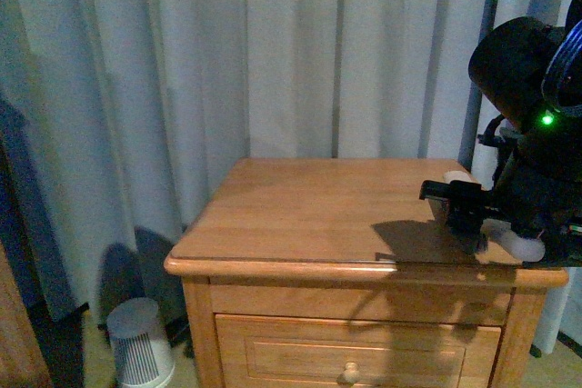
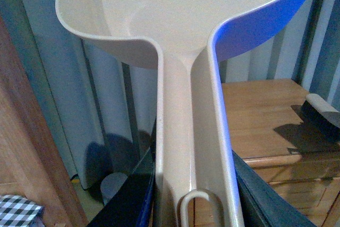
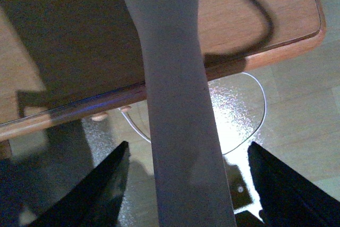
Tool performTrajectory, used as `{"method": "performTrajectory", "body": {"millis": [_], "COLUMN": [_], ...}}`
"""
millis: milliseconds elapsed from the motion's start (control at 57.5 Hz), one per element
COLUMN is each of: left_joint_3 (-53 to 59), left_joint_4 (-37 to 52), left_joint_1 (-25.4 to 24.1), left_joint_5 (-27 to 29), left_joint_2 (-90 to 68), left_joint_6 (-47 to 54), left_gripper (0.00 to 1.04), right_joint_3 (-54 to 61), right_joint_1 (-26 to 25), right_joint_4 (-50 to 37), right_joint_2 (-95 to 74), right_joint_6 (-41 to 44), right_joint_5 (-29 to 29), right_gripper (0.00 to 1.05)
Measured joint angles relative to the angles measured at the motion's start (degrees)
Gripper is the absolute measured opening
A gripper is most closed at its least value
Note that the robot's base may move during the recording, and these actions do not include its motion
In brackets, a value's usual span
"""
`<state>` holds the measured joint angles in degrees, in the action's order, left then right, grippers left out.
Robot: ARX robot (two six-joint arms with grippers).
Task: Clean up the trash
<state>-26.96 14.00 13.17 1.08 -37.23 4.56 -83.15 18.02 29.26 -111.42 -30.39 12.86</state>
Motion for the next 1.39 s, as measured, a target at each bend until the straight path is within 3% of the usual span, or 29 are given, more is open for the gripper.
{"method": "performTrajectory", "body": {"millis": [122, 191, 435, 783, 940, 1166, 1392], "left_joint_3": [0.0, 0.0, 0.0, 0.0, 0.0, 0.0, 0.0], "left_joint_4": [0.0, 0.0, 0.0, 0.0, 0.0, 0.0, 0.0], "left_joint_1": [0.0, 0.0, 0.0, 0.0, 0.0, 0.0, 0.0], "left_joint_5": [0.0, 0.0, 0.0, 0.0, 0.0, 0.0, 0.0], "left_joint_2": [0.0, 0.0, 0.0, 0.0, 0.0, 0.0, 0.0], "left_joint_6": [0.0, 0.0, 0.0, 0.0, 0.0, 0.0, 0.0], "left_gripper": [0.28, 0.28, 0.28, 0.28, 0.28, 0.28, 0.28], "right_joint_3": [0.1, 0.6, 6.4, 33.6, 45.3, 60.7, 62.1], "right_joint_1": [0.0, 0.0, 0.6, 5.7, 8.4, 13.7, 13.1], "right_joint_4": [-0.8, -1.8, -12.6, -39.9, -41.0, -40.1, -43.1], "right_joint_2": [0.3, 1.0, 8.9, 37.1, 51.1, 71.6, 72.8], "right_joint_6": [1.0, 1.8, 10.2, 24.9, 26.3, 28.7, 30.1], "right_joint_5": [0.9, 2.4, 9.4, 15.7, 17.5, 26.3, 27.5], "right_gripper": [0.25, 0.19, 0.19, 0.19, 0.19, 0.19, 0.19]}}
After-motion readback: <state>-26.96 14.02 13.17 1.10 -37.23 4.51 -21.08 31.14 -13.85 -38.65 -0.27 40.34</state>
